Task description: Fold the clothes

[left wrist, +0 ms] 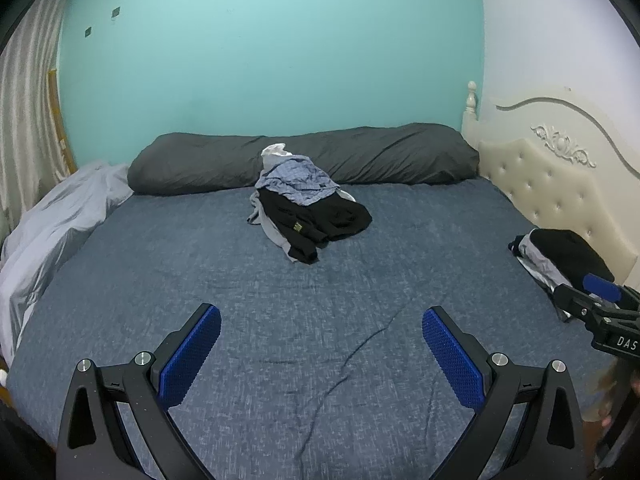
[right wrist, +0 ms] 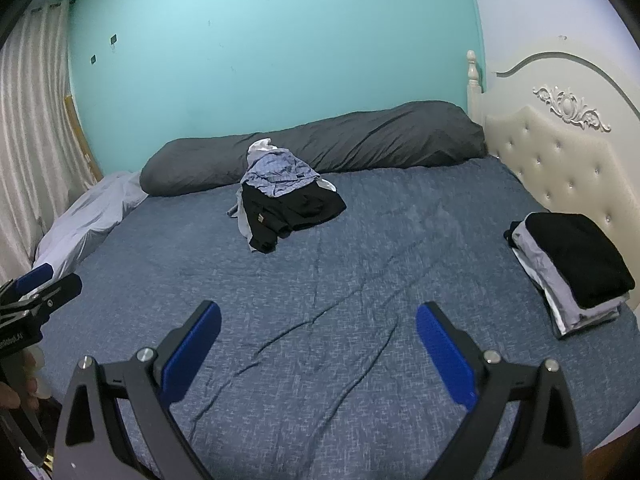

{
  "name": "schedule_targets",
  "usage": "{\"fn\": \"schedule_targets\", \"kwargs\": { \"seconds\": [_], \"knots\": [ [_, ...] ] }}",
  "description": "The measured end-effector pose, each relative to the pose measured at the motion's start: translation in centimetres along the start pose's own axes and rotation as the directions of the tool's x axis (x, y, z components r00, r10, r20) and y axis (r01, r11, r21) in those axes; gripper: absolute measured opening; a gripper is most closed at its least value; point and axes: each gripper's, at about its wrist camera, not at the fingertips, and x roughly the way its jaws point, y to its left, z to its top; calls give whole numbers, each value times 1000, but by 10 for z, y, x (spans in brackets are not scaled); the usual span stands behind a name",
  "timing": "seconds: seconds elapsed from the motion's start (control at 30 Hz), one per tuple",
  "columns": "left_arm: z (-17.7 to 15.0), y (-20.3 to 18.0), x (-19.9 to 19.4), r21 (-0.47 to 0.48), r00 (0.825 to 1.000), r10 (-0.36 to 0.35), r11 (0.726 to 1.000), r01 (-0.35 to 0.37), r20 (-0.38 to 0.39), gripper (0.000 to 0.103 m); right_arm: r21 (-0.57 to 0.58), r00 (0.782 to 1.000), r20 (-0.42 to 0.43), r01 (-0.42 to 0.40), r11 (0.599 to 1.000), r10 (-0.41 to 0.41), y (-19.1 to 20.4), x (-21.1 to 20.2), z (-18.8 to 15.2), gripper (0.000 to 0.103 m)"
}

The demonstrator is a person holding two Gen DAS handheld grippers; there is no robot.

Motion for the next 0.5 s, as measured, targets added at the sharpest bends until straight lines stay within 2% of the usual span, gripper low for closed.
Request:
{"fn": "schedule_targets", "kwargs": {
  "seconds": [0.2, 0.5],
  "knots": [
    [2, 3, 22, 7, 1000, 4, 1000, -4, -4, 103, 15, 1000, -18, 8, 1000, -8, -6, 18, 5, 99],
    [6, 23, 65, -47, 999, -5, 999, 3, -34, 103, 10, 999, -51, 16, 1000, -16, -7, 56, 17, 99]
  ]
}}
